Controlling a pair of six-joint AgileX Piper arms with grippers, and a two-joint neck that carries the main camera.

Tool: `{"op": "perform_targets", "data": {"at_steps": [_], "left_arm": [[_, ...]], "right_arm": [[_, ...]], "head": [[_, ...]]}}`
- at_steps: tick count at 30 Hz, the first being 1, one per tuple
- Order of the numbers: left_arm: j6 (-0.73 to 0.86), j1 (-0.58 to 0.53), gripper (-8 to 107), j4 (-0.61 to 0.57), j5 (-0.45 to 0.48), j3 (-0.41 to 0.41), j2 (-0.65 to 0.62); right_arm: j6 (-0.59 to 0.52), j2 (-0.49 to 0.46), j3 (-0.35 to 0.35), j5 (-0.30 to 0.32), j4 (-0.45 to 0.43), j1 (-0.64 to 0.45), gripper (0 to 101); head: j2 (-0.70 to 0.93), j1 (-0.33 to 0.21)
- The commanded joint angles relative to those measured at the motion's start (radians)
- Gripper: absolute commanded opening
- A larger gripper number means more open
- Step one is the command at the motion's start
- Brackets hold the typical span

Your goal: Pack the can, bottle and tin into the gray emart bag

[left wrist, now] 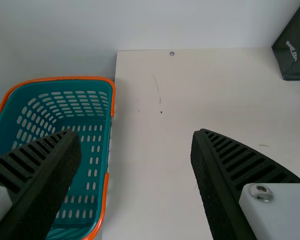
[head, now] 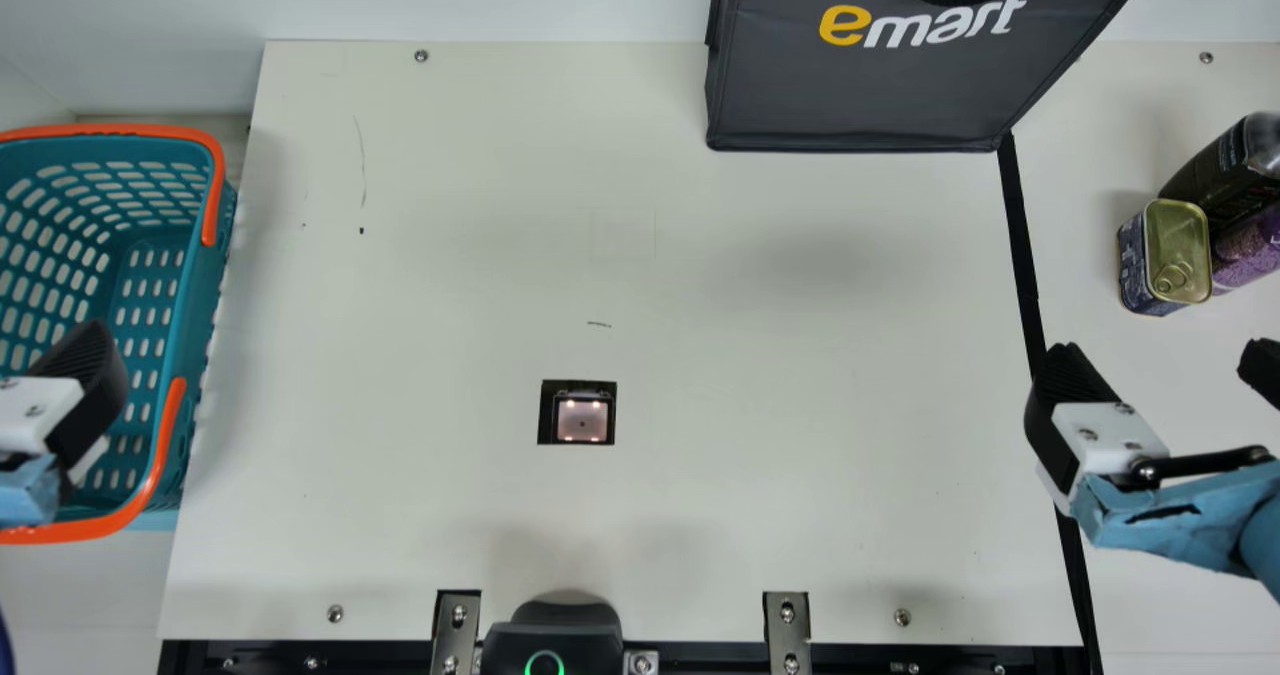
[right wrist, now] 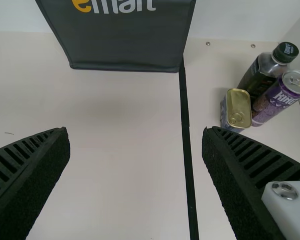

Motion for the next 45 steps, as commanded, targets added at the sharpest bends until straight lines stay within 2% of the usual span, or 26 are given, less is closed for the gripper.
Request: {"op": "perform_targets", "data": {"at_steps": [1, 2, 12, 13, 45], "left_arm": [[0.000, 0.000, 90, 0.000, 0.000, 0.000, 0.000], [0.000, 0.000, 90, 0.000, 0.000, 0.000, 0.000], [0.000, 0.000, 90, 0.000, 0.000, 0.000, 0.000], [0.000, 0.000, 90, 0.000, 0.000, 0.000, 0.000], [0.000, 0.000, 90, 0.000, 0.000, 0.000, 0.000]], "right_arm": [[0.000, 0.000, 0.000, 0.000, 0.000, 0.000, 91], [0.000, 0.000, 0.000, 0.000, 0.000, 0.000, 91], [0.000, 0.000, 0.000, 0.000, 0.000, 0.000, 91], [0.000, 0.000, 0.000, 0.000, 0.000, 0.000, 91], [0.000, 0.000, 0.000, 0.000, 0.000, 0.000, 91]], "head": [[-0.022, -0.032], [-0.068, -0.078], [-0.301, -0.311], [-0.320, -0.322], [-0.320, -0.322]]}}
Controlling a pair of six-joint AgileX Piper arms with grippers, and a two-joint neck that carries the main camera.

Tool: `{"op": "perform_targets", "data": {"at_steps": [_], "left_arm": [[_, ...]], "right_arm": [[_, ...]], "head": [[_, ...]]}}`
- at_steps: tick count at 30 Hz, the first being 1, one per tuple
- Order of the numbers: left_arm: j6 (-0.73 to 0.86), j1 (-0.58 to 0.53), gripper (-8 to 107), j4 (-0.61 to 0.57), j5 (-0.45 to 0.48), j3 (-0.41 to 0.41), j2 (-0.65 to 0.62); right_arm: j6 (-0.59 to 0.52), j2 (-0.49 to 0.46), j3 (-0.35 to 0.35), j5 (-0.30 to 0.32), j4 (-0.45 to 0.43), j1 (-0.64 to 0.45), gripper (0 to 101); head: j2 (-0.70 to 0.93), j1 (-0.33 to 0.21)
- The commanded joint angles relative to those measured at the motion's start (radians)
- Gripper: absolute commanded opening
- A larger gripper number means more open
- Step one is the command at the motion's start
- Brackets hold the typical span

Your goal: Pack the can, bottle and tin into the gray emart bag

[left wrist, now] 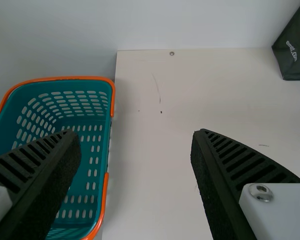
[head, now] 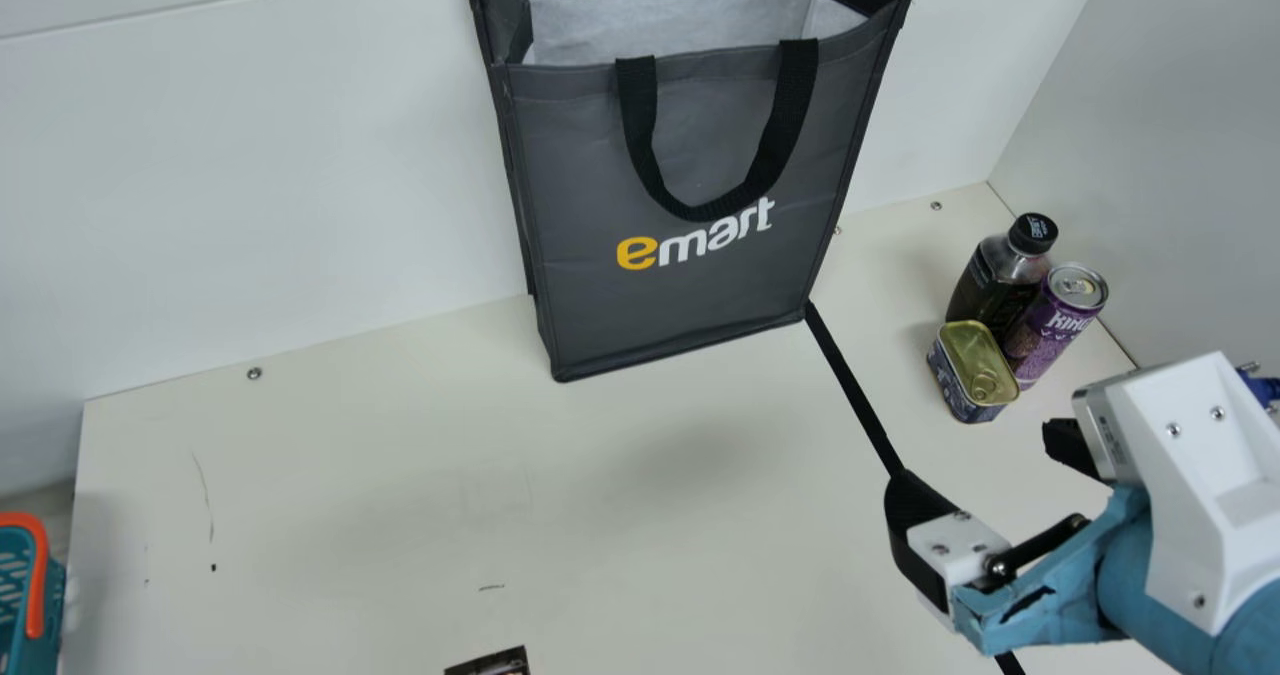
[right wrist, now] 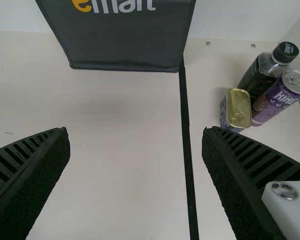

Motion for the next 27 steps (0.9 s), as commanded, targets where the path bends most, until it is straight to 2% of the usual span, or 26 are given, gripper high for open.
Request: {"op": "perform_targets", "data": {"at_steps": [1, 18, 27], "left_arm": [[0.000, 0.000, 90, 0.000, 0.000, 0.000, 0.000], [0.000, 0.000, 90, 0.000, 0.000, 0.000, 0.000], [0.000, 0.000, 90, 0.000, 0.000, 0.000, 0.000]], "right_arm": [[0.000, 0.000, 0.000, 0.000, 0.000, 0.000, 91], [0.002, 0.008, -0.005, -0.003, -0.001, 0.003, 91], [-0.009, 0.061, -0.054, -0.019, -0.010, 0.002, 91]], "head": [[-0.001, -0.023], [-0.001, -0.023], [-0.001, -0.023]]}}
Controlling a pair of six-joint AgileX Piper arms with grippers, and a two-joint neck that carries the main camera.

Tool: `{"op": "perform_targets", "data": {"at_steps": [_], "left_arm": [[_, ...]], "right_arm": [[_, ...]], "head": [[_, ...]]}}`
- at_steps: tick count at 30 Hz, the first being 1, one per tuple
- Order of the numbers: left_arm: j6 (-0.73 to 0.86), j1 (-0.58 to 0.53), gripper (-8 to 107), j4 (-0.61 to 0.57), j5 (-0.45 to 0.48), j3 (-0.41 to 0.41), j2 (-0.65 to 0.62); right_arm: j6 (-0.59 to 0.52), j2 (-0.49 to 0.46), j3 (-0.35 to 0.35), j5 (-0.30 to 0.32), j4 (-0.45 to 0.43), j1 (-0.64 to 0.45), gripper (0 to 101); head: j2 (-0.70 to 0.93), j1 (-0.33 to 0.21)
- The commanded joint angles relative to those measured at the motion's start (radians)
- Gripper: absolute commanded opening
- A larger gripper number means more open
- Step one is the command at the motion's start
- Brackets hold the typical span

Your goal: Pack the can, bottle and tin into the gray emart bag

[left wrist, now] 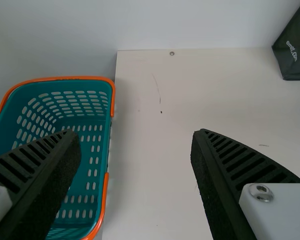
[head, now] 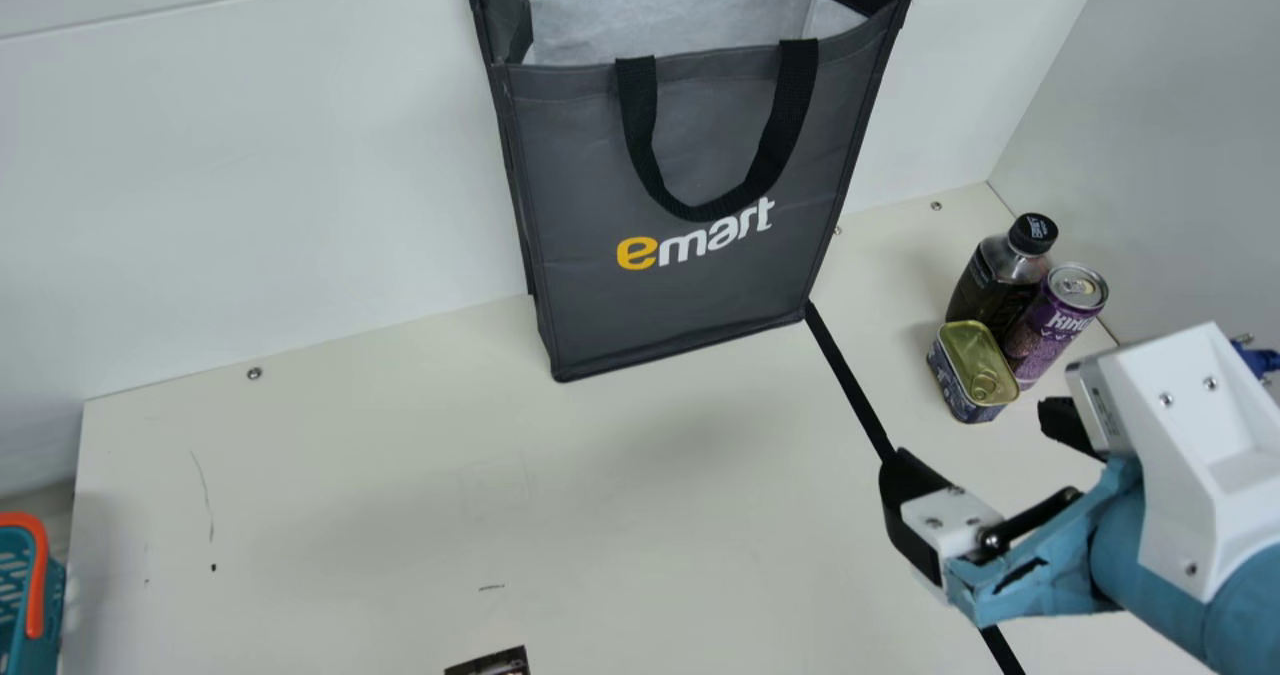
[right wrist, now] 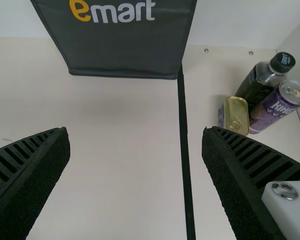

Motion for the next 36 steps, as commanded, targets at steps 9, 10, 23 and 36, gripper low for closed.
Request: {"op": "perform_targets", "data": {"at_steps": [9, 10, 23, 36], "left_arm": [[0.000, 0.000, 90, 0.000, 0.000, 0.000, 0.000], [0.000, 0.000, 90, 0.000, 0.000, 0.000, 0.000], [0.000, 0.000, 90, 0.000, 0.000, 0.000, 0.000], [0.000, 0.000, 90, 0.000, 0.000, 0.000, 0.000]], "right_arm": [[-0.036, 0.078, -0.079, -0.023, -0.002, -0.006, 91], [-0.040, 0.086, -0.089, -0.024, -0.002, -0.006, 91], [-0.102, 0.198, -0.223, -0.041, 0.010, -0.012, 91], [-0.222, 0.326, -0.379, -0.048, 0.052, -0.046, 91]], "head": [[-0.001, -0.023], [-0.001, -0.023], [-0.001, -0.023], [-0.001, -0.023]]}}
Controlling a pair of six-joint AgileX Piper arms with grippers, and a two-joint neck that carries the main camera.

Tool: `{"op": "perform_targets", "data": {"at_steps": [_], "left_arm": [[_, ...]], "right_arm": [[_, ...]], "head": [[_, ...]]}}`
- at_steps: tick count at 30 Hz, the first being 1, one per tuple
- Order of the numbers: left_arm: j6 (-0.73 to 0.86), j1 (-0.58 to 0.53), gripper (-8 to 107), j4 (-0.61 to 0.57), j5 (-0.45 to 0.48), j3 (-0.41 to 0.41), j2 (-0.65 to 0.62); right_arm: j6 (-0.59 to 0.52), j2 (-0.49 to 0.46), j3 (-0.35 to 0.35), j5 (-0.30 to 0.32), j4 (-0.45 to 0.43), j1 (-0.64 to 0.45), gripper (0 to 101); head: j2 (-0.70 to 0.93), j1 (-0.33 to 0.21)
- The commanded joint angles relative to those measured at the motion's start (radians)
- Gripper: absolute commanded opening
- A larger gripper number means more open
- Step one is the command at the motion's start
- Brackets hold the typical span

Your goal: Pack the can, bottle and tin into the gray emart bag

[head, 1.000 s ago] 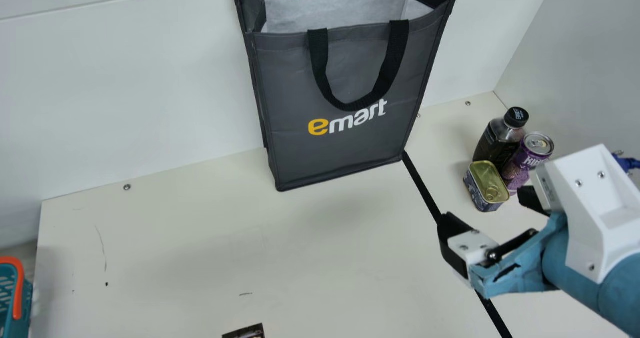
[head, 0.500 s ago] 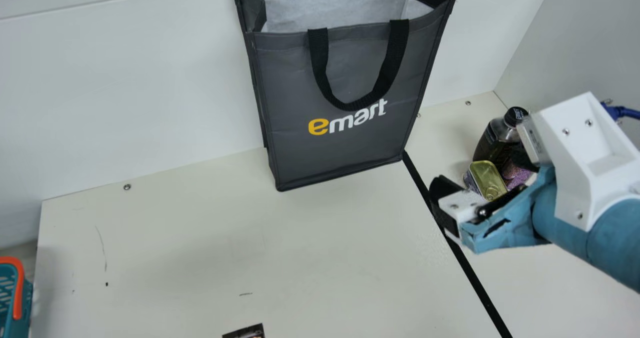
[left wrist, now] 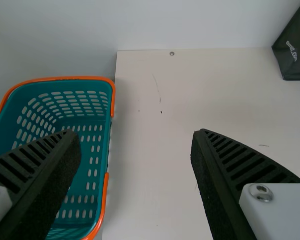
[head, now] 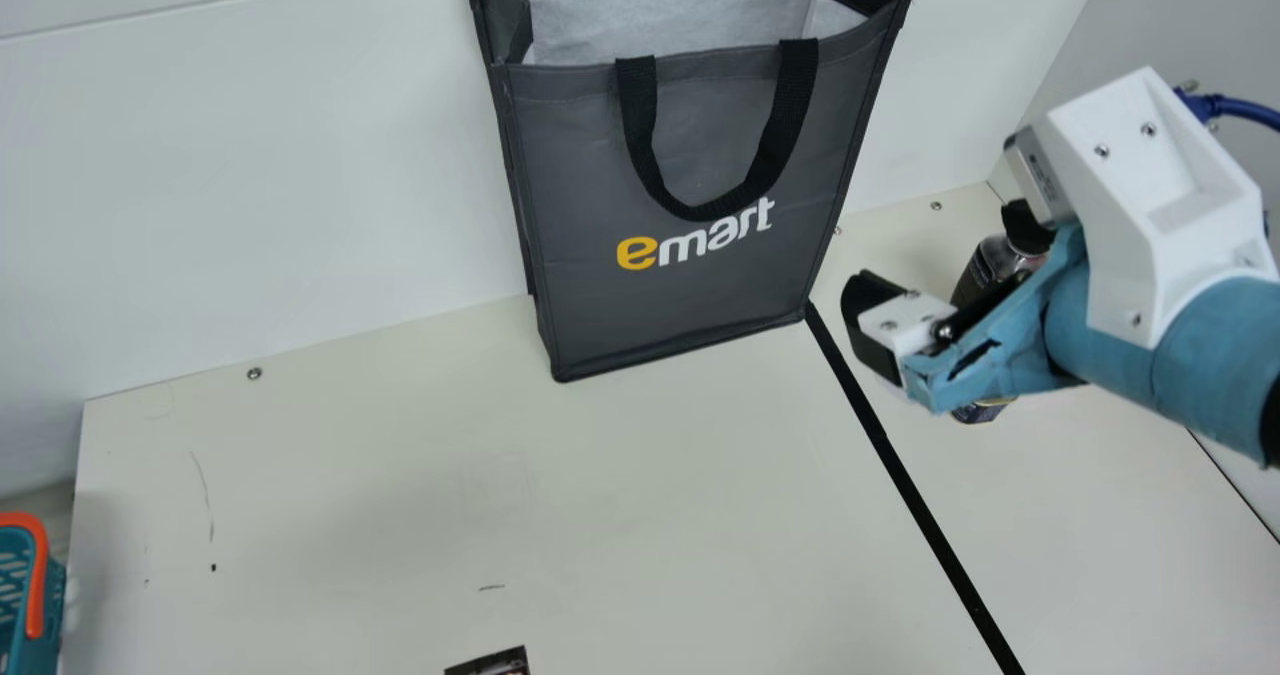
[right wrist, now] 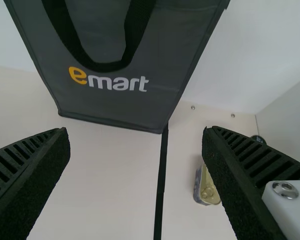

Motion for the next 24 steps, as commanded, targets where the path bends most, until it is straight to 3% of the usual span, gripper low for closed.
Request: {"op": "perform_targets", "data": {"at_steps": [1, 24], "left_arm": [[0.000, 0.000, 90, 0.000, 0.000, 0.000, 0.000], [0.000, 0.000, 90, 0.000, 0.000, 0.000, 0.000]], "right_arm": [[-0.026, 0.020, -0.027, -0.002, 0.008, -0.005, 91], [-0.355, 0.223, -0.267, -0.035, 0.078, -0.036, 91]], "head": [[-0.001, -0.023], [-0.001, -0.023]]}}
